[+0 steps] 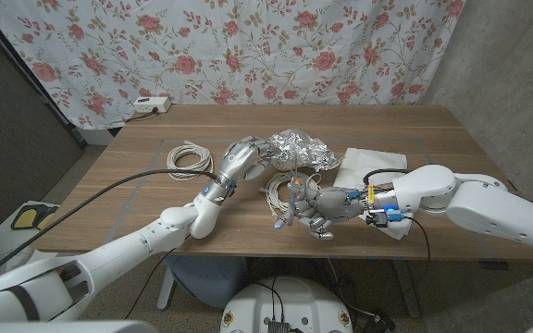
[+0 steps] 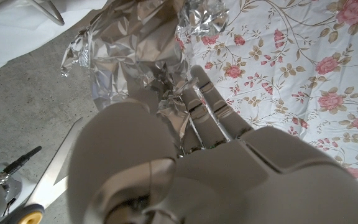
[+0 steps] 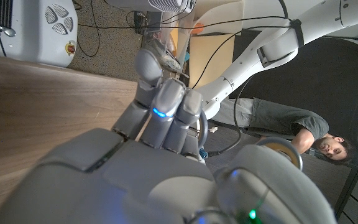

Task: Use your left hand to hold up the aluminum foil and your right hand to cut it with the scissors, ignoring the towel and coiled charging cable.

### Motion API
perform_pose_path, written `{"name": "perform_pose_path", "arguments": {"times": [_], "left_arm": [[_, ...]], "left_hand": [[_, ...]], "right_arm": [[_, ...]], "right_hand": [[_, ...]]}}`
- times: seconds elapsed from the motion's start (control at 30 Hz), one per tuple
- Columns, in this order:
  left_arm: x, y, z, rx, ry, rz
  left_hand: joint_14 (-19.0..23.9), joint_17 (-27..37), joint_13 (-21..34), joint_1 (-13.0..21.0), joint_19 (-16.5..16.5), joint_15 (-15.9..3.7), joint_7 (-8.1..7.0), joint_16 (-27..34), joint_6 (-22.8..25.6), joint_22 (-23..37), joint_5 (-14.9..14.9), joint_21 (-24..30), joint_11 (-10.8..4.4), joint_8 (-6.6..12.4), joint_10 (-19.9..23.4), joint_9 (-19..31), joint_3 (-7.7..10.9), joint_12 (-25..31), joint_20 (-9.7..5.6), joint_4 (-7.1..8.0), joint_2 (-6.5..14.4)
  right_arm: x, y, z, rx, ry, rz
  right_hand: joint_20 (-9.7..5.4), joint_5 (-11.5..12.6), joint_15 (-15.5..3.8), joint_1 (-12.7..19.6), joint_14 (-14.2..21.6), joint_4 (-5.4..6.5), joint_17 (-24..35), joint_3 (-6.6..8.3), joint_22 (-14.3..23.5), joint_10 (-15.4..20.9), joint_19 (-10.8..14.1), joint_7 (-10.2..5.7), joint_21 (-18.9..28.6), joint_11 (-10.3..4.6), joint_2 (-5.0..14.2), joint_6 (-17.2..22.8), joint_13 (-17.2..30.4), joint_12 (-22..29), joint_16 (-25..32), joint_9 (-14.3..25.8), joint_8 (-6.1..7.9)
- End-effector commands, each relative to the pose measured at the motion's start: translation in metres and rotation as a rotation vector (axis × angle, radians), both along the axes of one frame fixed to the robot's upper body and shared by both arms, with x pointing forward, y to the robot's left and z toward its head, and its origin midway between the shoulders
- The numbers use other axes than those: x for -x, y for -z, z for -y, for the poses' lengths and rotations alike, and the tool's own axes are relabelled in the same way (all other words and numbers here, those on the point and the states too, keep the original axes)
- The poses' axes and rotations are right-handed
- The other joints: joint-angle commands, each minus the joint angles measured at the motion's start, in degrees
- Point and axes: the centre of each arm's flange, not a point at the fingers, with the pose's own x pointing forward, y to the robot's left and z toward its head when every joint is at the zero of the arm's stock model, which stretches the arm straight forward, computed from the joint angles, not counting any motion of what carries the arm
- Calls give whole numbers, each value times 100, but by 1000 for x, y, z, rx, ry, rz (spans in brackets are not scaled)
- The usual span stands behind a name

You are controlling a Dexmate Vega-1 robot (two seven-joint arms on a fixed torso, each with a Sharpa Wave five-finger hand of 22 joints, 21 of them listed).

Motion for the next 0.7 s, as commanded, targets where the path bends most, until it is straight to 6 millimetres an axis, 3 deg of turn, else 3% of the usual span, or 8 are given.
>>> {"name": "perform_pose_path", "arguments": {"times": [0.03, 0.7], "left_arm": [[8, 6, -4, 0, 19, 15], [13, 9, -5, -18, 37, 35]], "left_hand": [[1, -9, 24, -61, -27, -7, -41, -41, 5, -1, 45, 43, -28, 30, 18, 15, 47, -2, 3, 21, -11], [-19, -31, 10, -88, -104, -6, -61, -123, -6, -26, 60, 107, -32, 45, -9, 1, 67, -64, -26, 27, -13]], "right_arm": [[-1, 2, -4, 6, -5, -8], [-6, 8, -3, -1, -5, -42]], "right_hand": [[-131, 39, -57, 101, 39, -10, 6, 23, -7, 15, 29, 491, -24, -46, 17, 399, 15, 21, 0, -5, 11], [-143, 13, -57, 193, 67, 3, 6, 14, 30, 46, 39, 492, -29, -47, 80, 422, 15, 20, -2, -4, 10]]}}
